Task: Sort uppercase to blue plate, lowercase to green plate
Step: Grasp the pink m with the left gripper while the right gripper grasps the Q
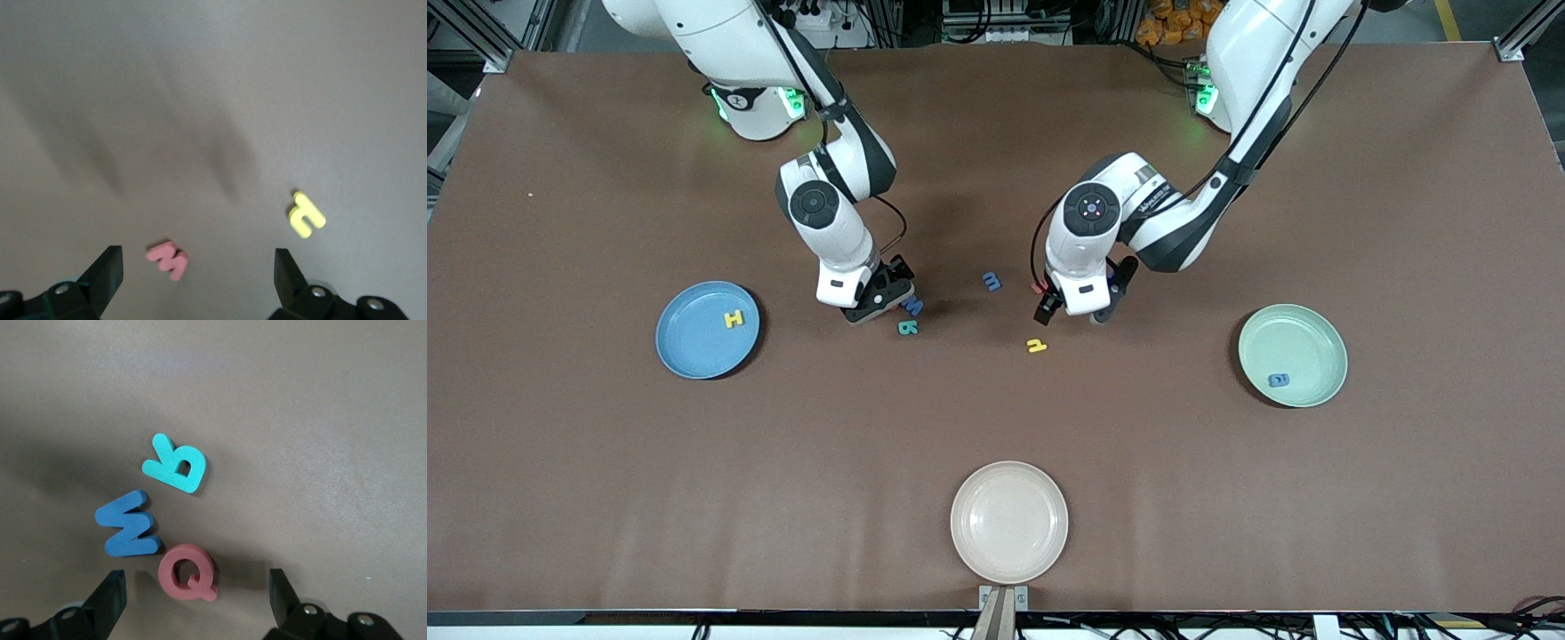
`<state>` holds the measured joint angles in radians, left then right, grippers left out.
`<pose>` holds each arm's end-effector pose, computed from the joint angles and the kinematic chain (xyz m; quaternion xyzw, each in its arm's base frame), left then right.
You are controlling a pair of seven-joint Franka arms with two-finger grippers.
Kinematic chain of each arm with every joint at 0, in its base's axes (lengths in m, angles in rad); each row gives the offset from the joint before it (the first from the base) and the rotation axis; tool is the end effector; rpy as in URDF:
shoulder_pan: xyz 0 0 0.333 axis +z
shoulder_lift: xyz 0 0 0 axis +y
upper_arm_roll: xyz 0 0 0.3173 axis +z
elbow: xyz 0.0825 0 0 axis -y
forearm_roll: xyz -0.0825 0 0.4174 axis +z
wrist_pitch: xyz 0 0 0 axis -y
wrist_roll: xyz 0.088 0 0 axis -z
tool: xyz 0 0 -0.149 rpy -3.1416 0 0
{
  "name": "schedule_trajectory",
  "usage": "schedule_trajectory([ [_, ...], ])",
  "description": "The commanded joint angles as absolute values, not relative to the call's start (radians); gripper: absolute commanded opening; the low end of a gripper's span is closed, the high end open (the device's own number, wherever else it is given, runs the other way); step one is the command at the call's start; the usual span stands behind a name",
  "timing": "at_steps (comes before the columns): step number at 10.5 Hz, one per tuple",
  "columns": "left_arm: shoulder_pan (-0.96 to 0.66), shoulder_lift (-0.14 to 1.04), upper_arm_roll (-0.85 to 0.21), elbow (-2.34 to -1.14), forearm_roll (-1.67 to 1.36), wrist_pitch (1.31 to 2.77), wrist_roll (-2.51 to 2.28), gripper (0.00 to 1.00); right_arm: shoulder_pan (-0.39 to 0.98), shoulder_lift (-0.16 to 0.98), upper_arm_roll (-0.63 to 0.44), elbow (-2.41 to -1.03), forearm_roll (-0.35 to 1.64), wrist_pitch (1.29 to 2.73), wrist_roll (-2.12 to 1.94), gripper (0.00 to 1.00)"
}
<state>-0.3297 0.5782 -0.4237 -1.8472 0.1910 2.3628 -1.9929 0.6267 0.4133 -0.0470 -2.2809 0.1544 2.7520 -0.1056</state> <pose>0.4939 -0.4467 0.1692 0.8347 0.5487 -0.0461 0.0080 0.4669 0.2987 0.1064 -0.9619 -0.2707 -0.0236 0.0283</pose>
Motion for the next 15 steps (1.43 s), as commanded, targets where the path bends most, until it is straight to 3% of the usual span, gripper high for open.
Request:
schedule_trajectory([
  [1, -0.321, 0.643, -0.425, -1.783, 0.207, 2.37, -2.193, 1.0, 0.614, 0.42, -0.037, -2.29, 0.16, 2.77, -0.135, 0.71],
  [4, -0.337, 0.664, -0.419, -1.767, 0.213, 2.385, -2.383, 1.0, 0.615, 0.431, -0.037, -2.287, 0.161, 2.78, -0.135, 0.66],
  [9, -0.445, 0.69, -0.37, -1.769, 0.219, 2.393, -2.572, 1.0, 0.615, 0.43, -0.037, -2.284, 0.161, 2.781, -0.135, 0.34],
  [12, -0.453, 0.687, -0.347, -1.775, 0.293, 2.401, -2.715, 1.0, 0.601, 0.417, -0.04, -2.267, 0.161, 2.752, -0.159, 0.32],
  [15, -0.475, 0.687, -0.347, -1.813, 0.336, 2.416, -2.778, 1.0, 0.581, 0.387, -0.131, -2.157, 0.163, 2.507, -0.311, 0.3],
])
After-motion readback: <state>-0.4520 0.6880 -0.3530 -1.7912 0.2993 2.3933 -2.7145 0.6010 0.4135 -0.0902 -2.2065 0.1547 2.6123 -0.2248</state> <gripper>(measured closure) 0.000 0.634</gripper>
